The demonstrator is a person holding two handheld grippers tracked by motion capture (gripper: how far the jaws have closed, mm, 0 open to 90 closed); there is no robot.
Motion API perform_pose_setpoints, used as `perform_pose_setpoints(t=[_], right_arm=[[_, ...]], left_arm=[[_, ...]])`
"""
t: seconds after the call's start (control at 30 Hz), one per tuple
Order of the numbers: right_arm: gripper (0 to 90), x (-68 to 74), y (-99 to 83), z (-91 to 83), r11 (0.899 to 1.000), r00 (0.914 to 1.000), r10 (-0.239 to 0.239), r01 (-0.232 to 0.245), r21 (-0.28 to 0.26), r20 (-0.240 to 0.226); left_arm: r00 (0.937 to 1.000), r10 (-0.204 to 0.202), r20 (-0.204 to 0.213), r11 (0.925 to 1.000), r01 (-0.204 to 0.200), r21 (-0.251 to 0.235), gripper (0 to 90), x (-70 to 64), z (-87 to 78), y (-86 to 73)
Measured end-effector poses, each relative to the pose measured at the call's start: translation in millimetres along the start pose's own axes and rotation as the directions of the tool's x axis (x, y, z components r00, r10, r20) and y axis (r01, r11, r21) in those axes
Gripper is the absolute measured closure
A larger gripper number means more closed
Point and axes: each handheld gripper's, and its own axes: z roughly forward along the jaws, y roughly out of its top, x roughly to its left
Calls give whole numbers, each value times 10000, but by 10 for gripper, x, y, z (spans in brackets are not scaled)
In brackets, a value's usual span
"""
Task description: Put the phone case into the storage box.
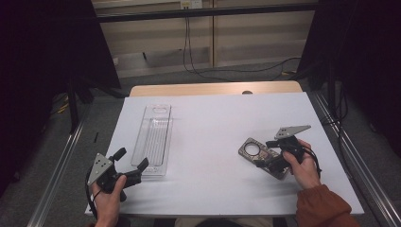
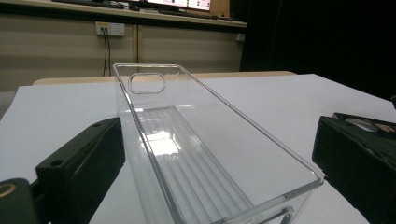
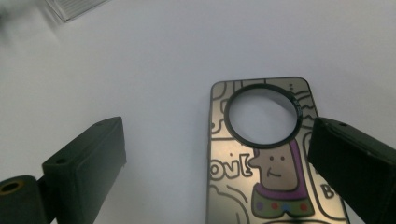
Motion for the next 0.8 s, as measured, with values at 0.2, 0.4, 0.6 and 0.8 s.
perform_pose_setpoints(t=[0.2,0.4,0.6,0.8], right_arm=[[46,-29,-28,-17,9996,10000,31,-34,272,85],[44,-39,-12,-2,9959,9992,109,-142,892,380],[39,-109,57,-11,9828,9976,273,-385,1806,639],[43,-188,94,29,9624,9966,246,-449,2680,787]], left_arm=[[10000,3,63,10000,-2,-21,27,4,0,2],[10000,1,43,10000,-1,-50,26,1,-1,4],[10000,2,28,10000,-2,-71,27,4,-5,7],[10000,26,22,10000,-25,-12,27,6,0,4]])
